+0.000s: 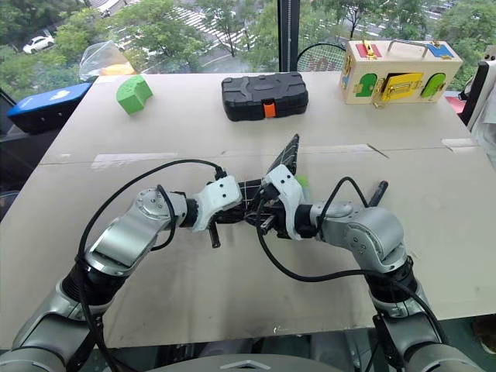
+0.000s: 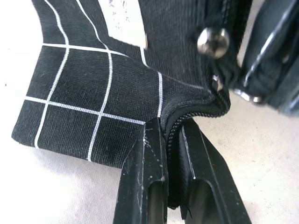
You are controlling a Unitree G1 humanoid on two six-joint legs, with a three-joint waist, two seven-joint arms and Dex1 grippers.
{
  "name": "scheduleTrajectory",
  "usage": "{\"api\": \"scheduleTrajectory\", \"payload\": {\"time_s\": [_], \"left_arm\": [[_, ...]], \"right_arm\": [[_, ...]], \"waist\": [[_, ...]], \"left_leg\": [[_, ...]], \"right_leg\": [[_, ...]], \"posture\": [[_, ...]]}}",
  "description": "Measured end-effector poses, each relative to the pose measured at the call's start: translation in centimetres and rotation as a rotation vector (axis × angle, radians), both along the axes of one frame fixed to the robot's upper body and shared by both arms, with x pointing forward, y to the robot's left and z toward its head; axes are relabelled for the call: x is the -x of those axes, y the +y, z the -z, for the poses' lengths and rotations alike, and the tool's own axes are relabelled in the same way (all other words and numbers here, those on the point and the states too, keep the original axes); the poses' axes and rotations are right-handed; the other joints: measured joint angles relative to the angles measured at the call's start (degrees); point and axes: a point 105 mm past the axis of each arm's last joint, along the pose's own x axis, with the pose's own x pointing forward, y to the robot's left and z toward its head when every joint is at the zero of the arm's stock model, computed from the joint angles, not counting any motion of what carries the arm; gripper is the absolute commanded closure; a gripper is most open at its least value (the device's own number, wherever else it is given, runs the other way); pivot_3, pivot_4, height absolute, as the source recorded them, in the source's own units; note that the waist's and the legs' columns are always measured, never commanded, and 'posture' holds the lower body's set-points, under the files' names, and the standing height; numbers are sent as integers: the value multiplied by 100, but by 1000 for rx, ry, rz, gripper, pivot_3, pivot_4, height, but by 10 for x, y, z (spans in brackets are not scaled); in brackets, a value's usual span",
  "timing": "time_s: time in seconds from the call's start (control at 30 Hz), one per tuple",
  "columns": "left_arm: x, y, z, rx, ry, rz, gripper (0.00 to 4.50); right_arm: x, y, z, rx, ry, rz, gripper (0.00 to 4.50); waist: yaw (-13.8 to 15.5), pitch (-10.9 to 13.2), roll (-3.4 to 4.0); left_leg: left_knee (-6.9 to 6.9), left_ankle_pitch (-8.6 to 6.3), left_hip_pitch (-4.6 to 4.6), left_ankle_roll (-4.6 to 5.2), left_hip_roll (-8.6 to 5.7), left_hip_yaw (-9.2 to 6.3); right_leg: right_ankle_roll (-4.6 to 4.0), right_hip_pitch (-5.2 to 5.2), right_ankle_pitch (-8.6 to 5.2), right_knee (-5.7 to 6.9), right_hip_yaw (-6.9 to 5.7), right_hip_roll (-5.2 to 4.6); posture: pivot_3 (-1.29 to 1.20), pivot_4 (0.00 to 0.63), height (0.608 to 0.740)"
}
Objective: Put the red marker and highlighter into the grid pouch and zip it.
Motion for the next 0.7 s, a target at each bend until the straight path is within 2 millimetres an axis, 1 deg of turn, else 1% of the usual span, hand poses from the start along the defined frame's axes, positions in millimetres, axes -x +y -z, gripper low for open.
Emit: {"api": "scheduleTrajectory", "payload": {"time_s": [0.07, 0.17, 0.27, 0.3, 0.4, 0.53, 0.7], "left_arm": [[-1, -1, -2, 18, -5, -7, 4500], [-2, -3, -4, 37, -10, -13, 4500], [-3, -2, -5, 37, -18, -22, 4500], [-3, -2, -5, 41, -19, -23, 4500], [-2, -5, -8, 55, -24, -12, 4500], [-1, -6, -9, 61, -27, -6, 4500], [-2, -5, -9, 56, -33, -16, 4500]], "right_arm": [[-1, -1, 0, -1, -16, 8, 4401], [-5, -7, 6, 22, -31, 48, 4401], [-10, -17, 13, 42, -30, 109, 4401], [-13, -23, 14, 51, -32, 139, 4401], [-18, -30, 12, 55, -46, 187, 4401], [-20, -31, 12, 58, -50, 201, 4401], [-20, -23, 12, 31, -32, 194, 4401]], "waist": [[1, 0, 0], [0, -1, -1], [1, 0, -1], [3, 0, -1], [-7, 0, 0], [-7, 0, 0], [-6, 0, 0]], "left_leg": [[0, 0, 0, 0, 0, -1], [1, 0, 0, 0, 0, 0], [1, 0, 0, 0, 0, 1], [2, 0, 0, 0, 0, 1], [2, 0, 0, -1, 0, 1], [2, 0, 0, -1, 0, 1], [2, 0, 0, -1, 0, 1]], "right_leg": [[0, 0, 0, 0, 0, 0], [0, 0, 0, 0, 0, 0], [0, 0, 0, 0, 1, 0], [0, 0, 0, 0, 1, 0], [0, 0, 0, 1, 1, 0], [0, 0, 0, 1, 1, 0], [0, 0, 0, 1, 1, 0]], "posture": [[0, 150, 740], [0, 150, 740], [0, 150, 740], [0, 150, 740], [0, 150, 740], [0, 150, 740], [0, 150, 740]]}}
